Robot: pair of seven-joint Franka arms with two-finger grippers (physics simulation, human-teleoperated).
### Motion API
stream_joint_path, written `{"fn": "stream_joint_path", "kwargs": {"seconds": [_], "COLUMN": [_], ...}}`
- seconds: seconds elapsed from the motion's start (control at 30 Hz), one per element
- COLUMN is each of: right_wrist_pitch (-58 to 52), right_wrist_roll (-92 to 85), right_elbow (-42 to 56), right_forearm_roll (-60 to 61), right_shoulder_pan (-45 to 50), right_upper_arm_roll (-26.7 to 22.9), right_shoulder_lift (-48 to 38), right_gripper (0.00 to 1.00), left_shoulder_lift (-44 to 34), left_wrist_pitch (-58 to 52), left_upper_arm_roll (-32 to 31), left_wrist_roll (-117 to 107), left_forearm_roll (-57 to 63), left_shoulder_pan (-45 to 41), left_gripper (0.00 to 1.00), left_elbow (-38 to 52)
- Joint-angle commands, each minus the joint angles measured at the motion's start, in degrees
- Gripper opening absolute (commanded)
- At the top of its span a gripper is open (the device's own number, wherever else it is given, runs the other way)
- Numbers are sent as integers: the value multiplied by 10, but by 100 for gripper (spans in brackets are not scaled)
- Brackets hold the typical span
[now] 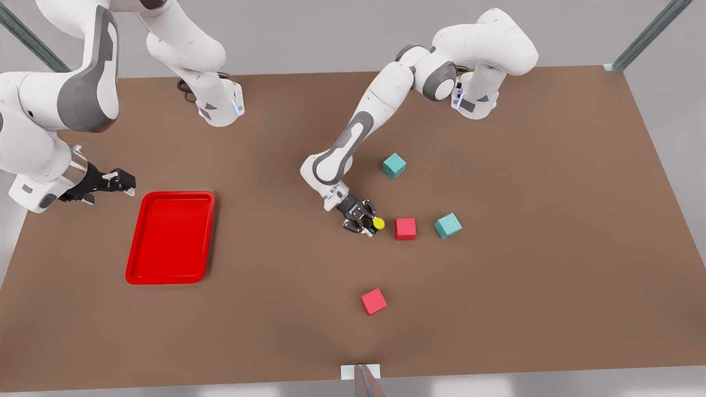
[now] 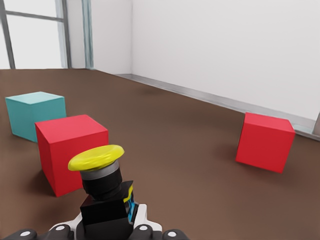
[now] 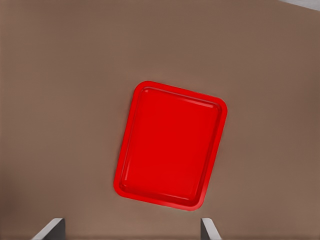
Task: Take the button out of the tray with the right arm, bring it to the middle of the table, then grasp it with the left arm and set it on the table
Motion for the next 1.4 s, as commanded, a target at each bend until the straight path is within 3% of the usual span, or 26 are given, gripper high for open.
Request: {"fn": "stream_joint_path", "kwargs": {"seconds": [0.0,0.03,0.07,0.4,0.57,0.63,0.67,0.83,0.87,0.9,0.93,1.0,1.07,1.2,1.37], "right_wrist_pitch": [0,1,0,0,1,1,1,0,0,0,-1,-1,-1,-1,-1], "right_wrist_roll": [-1,-1,-1,-1,-1,-1,-1,-1,-1,-1,-1,-1,-1,-1,-1], "right_elbow": [0,0,0,0,0,0,0,0,0,0,0,0,0,0,-1], "right_forearm_roll": [0,0,0,0,0,0,0,0,0,0,0,0,0,0,0], "right_shoulder_pan": [0,0,1,1,1,1,1,2,1,1,1,1,2,4,4], "right_upper_arm_roll": [1,0,1,1,1,1,1,1,1,1,1,1,1,1,1], "right_shoulder_lift": [0,0,-1,0,0,0,0,0,0,0,0,0,0,1,1], "right_gripper": [100,100,100,100,100,100,100,100,100,100,100,100,100,100,100], "left_shoulder_lift": [-1,-1,-2,-50,-201,-351,-389,-489,-512,-524,-533,-551,-573,-597,-573], "left_wrist_pitch": [3,2,2,-7,-26,-27,-32,-43,-65,-107,-164,-188,-189,-207,-131], "left_upper_arm_roll": [0,0,0,0,-16,-16,-16,-26,-67,-242,-241,-128,-136,-136,-133], "left_wrist_roll": [-65,-58,-54,-25,70,204,271,603,746,920,1114,1396,1398,1397,1387], "left_forearm_roll": [6,6,6,-3,-66,-179,-216,-354,-407,-411,-421,-543,-592,-532,-491], "left_shoulder_pan": [0,0,-1,-14,-11,32,61,236,319,500,514,523,559,561,560], "left_gripper": [41,91,100,100,100,100,100,100,100,100,100,100,100,100,100], "left_elbow": [0,0,0,-19,-74,-85,-84,-85,-88,-89,-91,-88,-92,-133,-123]}}
